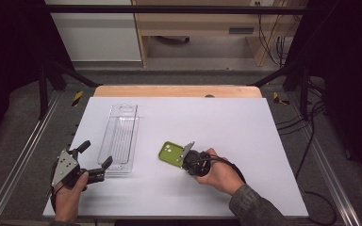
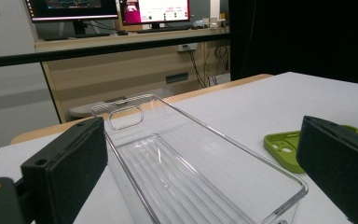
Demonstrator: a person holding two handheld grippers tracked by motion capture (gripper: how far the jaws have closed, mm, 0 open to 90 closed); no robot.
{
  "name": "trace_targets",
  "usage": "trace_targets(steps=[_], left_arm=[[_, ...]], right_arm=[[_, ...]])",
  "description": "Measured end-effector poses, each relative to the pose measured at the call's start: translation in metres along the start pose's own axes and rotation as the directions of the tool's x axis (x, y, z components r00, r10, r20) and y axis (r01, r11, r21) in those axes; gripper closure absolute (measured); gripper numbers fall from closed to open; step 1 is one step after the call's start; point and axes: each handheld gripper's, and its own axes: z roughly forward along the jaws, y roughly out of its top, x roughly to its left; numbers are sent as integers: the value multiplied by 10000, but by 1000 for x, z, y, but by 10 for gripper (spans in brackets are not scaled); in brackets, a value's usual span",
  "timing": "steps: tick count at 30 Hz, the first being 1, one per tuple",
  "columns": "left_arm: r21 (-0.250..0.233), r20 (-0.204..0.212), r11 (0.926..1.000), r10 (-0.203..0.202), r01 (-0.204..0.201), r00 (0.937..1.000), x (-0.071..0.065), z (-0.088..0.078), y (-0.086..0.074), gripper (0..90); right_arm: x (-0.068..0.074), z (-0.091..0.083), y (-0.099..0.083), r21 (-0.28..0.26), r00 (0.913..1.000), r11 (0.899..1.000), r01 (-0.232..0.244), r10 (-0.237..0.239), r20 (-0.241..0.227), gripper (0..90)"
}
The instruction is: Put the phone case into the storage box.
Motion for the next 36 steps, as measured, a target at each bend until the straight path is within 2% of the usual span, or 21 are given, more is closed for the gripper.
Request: trace_targets(steps=[12,19,22,24,26,33,36], left_arm=[[13,-8,10000,-14,14,10000,0,0,0,17],[-25,39,10000,-15,15,10000,-1,-1,1,17],[-100,33,9998,-167,167,9999,-2,-1,3,18],[10,8,9999,-169,169,9999,-3,0,4,18],[104,74,9996,-268,267,9996,-5,2,7,19],[495,221,9987,-109,98,9997,-17,12,30,25],[799,75,9967,-163,156,9998,-22,18,39,24]], right_arm=[[2,-1,-1,-90,9999,9998,167,-167,-19,877],[3,-8,-3,-601,9994,9977,327,-319,142,880],[4,-12,-4,-784,9993,9965,298,-278,253,880],[4,-16,-5,-925,9989,9952,329,-297,353,880],[5,-22,-7,-1158,9977,9924,414,-349,575,880],[5,-30,-12,-1615,9953,9859,431,-284,925,879],[5,-33,-14,-1798,9941,9826,469,-283,1048,880]])
